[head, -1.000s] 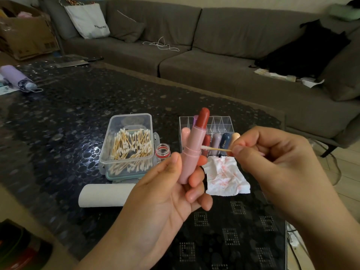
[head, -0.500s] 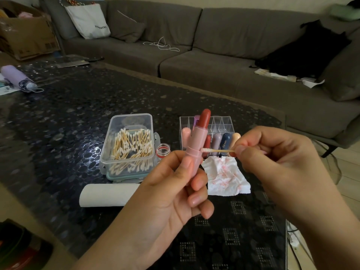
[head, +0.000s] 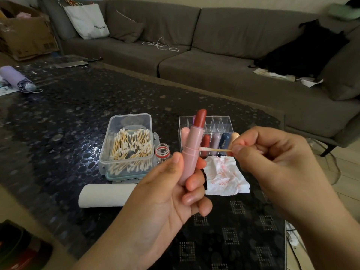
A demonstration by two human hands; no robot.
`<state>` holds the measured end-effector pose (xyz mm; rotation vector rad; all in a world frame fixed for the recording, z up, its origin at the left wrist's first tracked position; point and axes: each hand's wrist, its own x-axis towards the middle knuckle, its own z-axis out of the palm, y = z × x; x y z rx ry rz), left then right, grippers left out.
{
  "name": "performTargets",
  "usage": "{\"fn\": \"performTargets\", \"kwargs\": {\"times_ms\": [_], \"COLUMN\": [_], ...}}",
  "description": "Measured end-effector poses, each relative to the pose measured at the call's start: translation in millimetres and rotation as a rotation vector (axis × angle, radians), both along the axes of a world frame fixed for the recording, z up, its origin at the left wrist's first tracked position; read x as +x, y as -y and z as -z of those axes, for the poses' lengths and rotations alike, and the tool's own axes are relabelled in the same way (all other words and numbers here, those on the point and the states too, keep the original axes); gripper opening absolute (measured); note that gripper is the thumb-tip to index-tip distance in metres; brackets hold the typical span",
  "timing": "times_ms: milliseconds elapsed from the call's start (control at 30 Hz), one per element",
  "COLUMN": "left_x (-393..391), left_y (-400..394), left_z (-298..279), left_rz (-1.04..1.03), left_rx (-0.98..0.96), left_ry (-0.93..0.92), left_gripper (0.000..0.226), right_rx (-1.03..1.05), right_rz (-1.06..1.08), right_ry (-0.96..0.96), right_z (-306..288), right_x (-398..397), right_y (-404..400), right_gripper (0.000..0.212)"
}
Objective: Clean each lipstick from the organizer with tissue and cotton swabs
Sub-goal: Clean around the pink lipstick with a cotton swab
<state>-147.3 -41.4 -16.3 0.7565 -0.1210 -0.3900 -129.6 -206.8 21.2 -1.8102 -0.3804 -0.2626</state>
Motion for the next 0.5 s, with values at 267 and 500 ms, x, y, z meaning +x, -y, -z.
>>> {"fn": "performTargets", "kwargs": {"times_ms": [267,500], "left_x": [2.8,-0.7], "left_y": [-2.5,-1.7], "left_z": [4.4,-0.1], "left_rz": [0.069,0.036], "left_rx": [-0.035,-0.039], "left_ry": [0.05,-0.006], "left_gripper": [0.006,0.018], "right_rx": [0.022,0.026], "right_rz": [-0.016,-0.013], "right_ry": [-0.007,0.005], "right_z": [0.5,0.8], "right_x": [-0.4,-0.4], "right_y": [-0.4,-0.6], "right_gripper": [0.014,0.011]}}
